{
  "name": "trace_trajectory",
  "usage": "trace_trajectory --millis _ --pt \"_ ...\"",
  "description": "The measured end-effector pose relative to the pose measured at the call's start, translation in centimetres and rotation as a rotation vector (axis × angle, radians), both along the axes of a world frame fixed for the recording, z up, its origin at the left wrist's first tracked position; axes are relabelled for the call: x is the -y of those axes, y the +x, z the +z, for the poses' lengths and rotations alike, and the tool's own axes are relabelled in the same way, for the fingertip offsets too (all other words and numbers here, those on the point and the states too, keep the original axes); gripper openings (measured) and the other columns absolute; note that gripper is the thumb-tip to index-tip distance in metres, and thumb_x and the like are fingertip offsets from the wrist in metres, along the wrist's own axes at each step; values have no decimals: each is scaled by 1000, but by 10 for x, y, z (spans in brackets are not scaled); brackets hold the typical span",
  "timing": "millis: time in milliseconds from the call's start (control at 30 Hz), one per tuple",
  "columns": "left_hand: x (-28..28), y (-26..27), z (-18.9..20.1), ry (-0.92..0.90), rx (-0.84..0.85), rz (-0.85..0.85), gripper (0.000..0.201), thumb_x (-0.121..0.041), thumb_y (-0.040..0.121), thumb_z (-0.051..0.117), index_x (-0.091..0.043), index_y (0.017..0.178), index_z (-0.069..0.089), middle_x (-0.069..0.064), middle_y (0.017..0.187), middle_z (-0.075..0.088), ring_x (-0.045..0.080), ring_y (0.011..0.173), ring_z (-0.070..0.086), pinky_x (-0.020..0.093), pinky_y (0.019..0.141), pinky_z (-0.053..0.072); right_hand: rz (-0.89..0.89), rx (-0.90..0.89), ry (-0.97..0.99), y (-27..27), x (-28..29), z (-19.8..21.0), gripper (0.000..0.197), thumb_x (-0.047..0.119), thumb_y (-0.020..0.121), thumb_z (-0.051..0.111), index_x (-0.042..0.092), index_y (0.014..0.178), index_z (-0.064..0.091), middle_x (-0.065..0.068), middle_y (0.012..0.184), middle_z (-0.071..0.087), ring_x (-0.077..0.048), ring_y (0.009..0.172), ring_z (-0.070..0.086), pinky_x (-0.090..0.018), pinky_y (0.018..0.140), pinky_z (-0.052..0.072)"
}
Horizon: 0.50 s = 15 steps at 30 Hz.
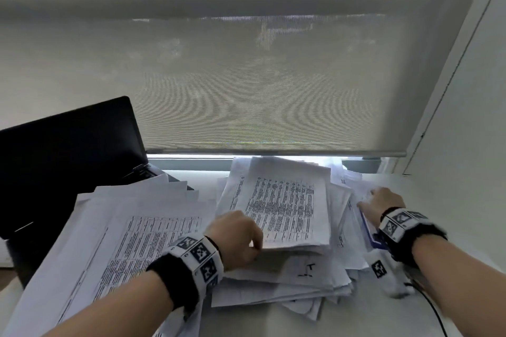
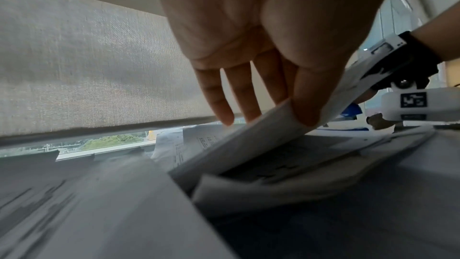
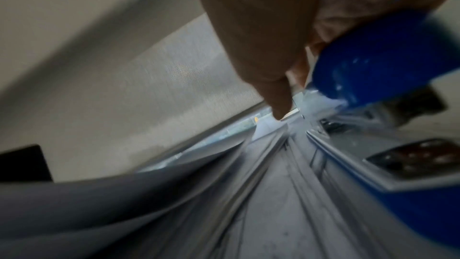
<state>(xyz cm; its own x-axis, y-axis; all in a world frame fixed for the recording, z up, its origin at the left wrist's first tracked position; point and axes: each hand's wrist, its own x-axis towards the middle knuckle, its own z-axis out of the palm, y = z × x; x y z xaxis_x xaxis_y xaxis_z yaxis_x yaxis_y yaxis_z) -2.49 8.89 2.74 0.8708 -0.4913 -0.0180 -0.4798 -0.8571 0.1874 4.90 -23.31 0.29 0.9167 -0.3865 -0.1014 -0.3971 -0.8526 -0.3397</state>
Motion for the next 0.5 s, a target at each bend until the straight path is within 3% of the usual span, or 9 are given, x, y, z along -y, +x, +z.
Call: trace_trajectory --millis 67,133,200,267,367,433,500 --pt "0 -7 5 -75 -45 52 13 -32 81 71 -30 92 78 -12 85 72 9 83 63 18 72 43 49 37 10 -10 5 -2 47 42 88 40 8 112 62 -12 120 62 -29 108 57 -30 87 45" --pt "-2 -12 8 -188 -121 103 10 -34 75 78 -29 83 79 -18 64 64 5 69 60 20 71 49 38 60 36 -27 12 1 42 31 89 42 16 124 58 -9 133 56 -29 119 53 -34 100 41" --pt "-2 -20 11 -259 -186 131 12 -35 72 82 -26 77 78 -18 56 59 4 61 56 21 68 50 39 17 15 -48 21 4 52 28 84 44 18 135 49 -8 141 49 -30 126 48 -38 107 37" --pt "0 -28 14 -318 -236 130 10 -34 72 83 -25 71 77 -11 63 67 6 66 61 25 71 53 34 -58 -68 -72 26 7 61 38 79 46 22 138 43 -10 140 48 -31 124 48 -41 105 39" --pt "10 -51 16 -394 -383 81 22 -29 75 82 -31 58 68 -4 70 70 6 68 59 35 81 56 34 -165 -196 -104 28 5 65 53 84 46 24 141 33 -14 137 44 -33 121 48 -38 102 42" --pt "16 -67 15 -376 -467 10 18 -41 79 76 -28 67 72 -7 74 70 6 71 60 37 85 55 55 -231 -187 -116 33 -3 66 53 86 51 21 140 31 -15 134 48 -30 121 50 -32 100 43" --pt "15 -81 12 -299 -452 -62 46 -67 79 60 -24 88 73 -4 93 73 13 87 65 40 90 53 111 -229 -164 -128 34 -5 49 46 85 58 24 127 46 -10 126 58 -26 116 56 -27 92 45"
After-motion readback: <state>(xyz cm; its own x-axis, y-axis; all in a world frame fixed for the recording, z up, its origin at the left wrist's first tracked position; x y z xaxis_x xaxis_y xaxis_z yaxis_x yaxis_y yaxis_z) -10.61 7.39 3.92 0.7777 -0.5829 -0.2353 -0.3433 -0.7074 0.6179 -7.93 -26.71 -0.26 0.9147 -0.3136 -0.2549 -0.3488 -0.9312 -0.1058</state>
